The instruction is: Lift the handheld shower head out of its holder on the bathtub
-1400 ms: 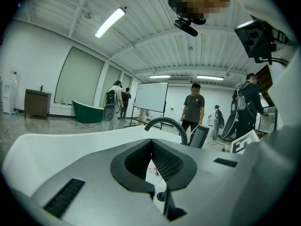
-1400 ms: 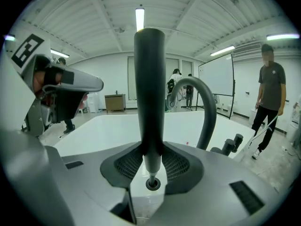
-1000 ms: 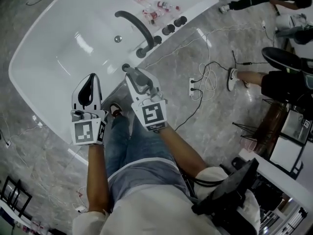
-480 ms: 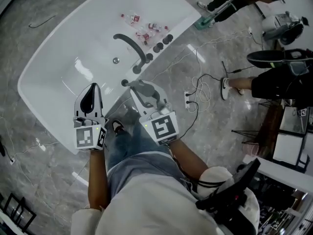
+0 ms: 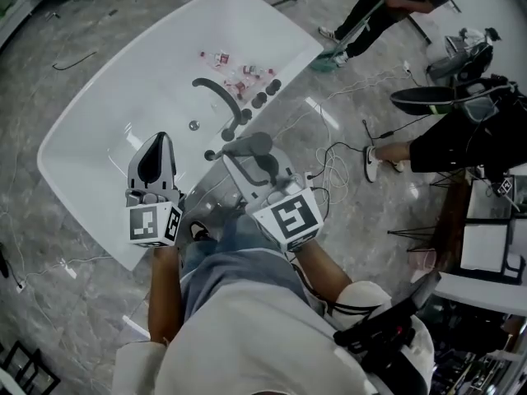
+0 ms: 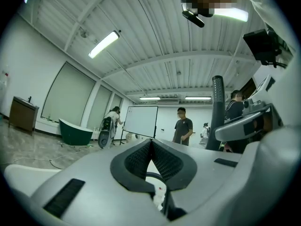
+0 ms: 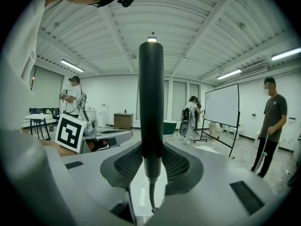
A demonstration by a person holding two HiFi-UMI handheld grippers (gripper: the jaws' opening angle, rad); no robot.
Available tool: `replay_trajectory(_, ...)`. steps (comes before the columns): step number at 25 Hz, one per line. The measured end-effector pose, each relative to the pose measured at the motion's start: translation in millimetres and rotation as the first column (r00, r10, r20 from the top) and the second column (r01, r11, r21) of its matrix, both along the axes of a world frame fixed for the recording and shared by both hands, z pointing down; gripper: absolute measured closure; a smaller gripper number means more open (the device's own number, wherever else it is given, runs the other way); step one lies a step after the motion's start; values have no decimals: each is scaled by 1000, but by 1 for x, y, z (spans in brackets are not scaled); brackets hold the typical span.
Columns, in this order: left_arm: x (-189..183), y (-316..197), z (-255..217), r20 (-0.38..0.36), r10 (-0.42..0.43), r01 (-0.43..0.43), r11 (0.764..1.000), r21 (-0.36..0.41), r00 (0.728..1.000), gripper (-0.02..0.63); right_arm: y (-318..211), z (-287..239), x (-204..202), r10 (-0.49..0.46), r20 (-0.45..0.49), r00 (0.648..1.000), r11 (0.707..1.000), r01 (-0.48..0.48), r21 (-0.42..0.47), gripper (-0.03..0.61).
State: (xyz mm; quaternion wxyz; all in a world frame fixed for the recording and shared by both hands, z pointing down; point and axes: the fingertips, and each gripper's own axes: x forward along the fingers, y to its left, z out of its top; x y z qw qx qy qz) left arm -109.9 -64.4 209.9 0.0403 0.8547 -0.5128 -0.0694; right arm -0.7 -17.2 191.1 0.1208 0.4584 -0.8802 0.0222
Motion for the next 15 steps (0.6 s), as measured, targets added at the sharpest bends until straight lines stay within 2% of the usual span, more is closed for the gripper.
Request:
replay_trajectory(5, -3, 26, -38, -16, 42, -42, 999, -2, 999, 595, 23, -54, 8, 41, 42, 998, 999, -41, -4, 445)
replay_trajectory(9, 1, 48, -70, -18, 82, -82, 997, 5, 996, 595, 43, -102, 14, 50, 62, 997, 998, -53, 43, 445)
replay_trajectory(15, 11, 42, -82, 4, 132, -132, 991, 5, 991, 595, 33, -100, 16, 90, 77, 993, 995, -92, 28, 445)
